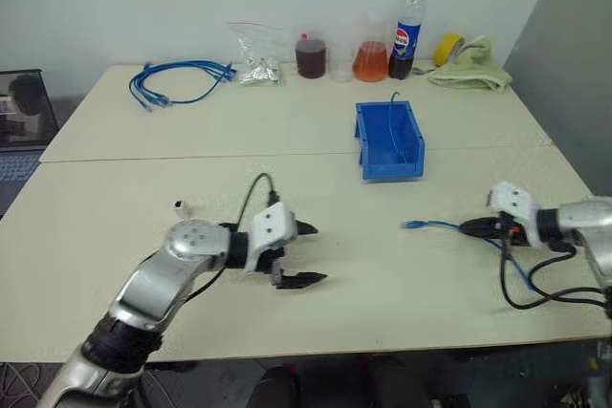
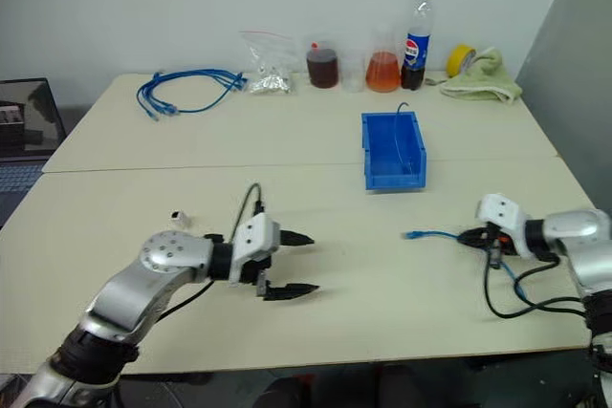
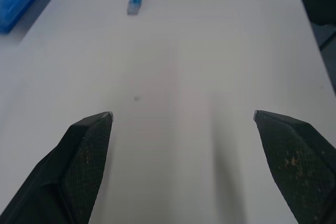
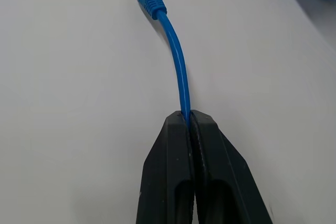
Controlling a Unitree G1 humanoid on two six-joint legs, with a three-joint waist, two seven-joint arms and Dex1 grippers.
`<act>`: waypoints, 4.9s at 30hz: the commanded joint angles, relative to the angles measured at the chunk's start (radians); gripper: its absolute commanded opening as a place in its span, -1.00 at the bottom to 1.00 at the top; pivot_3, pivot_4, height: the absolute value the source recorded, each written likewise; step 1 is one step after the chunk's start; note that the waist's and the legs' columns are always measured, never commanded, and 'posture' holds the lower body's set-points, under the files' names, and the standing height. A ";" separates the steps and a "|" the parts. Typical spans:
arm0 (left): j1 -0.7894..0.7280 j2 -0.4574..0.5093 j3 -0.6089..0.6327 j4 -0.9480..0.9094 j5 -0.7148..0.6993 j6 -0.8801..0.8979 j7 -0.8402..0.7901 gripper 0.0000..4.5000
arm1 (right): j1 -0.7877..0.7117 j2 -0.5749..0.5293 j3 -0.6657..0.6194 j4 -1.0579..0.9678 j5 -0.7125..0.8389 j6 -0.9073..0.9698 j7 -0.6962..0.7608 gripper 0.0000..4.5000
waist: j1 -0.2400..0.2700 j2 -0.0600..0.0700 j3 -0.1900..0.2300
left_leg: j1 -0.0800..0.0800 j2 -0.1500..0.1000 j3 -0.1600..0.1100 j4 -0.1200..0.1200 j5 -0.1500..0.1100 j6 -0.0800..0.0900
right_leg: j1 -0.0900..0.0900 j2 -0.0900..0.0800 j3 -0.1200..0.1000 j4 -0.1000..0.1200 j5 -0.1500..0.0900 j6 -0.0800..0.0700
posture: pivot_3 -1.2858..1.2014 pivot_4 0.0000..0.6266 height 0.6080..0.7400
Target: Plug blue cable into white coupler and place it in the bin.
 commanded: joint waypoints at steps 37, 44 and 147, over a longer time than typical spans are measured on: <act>0.231 0.021 0.140 0.035 0.013 -0.096 0.064 1.00 | -0.182 0.374 0.235 -0.144 -0.082 0.178 -0.119 0.12 | 0.024 -0.001 0.001 | -0.002 -0.002 -0.001 -0.002 0.000 0.000 | -0.004 -0.003 0.000 0.000 0.000 0.000 | 0.03 -0.52 1.00; 0.174 0.006 0.113 0.079 0.030 -0.122 0.043 1.00 | -0.114 0.291 0.099 -0.408 0.065 0.356 -0.107 0.85 | 0.027 -0.001 0.000 | -0.003 -0.002 -0.002 -0.001 0.000 0.000 | -0.004 -0.003 -0.001 0.000 0.000 0.000 | 0.03 -0.52 1.00; -0.116 -0.103 0.148 -0.048 -0.503 0.422 -0.005 -0.90 | 0.222 0.480 -0.113 -0.688 0.847 0.737 -0.587 1.00 | 0.024 -0.005 0.001 | -0.001 -0.001 -0.002 -0.002 0.000 0.000 | -0.002 0.000 -0.001 0.000 0.000 0.000 | 0.03 -0.52 1.00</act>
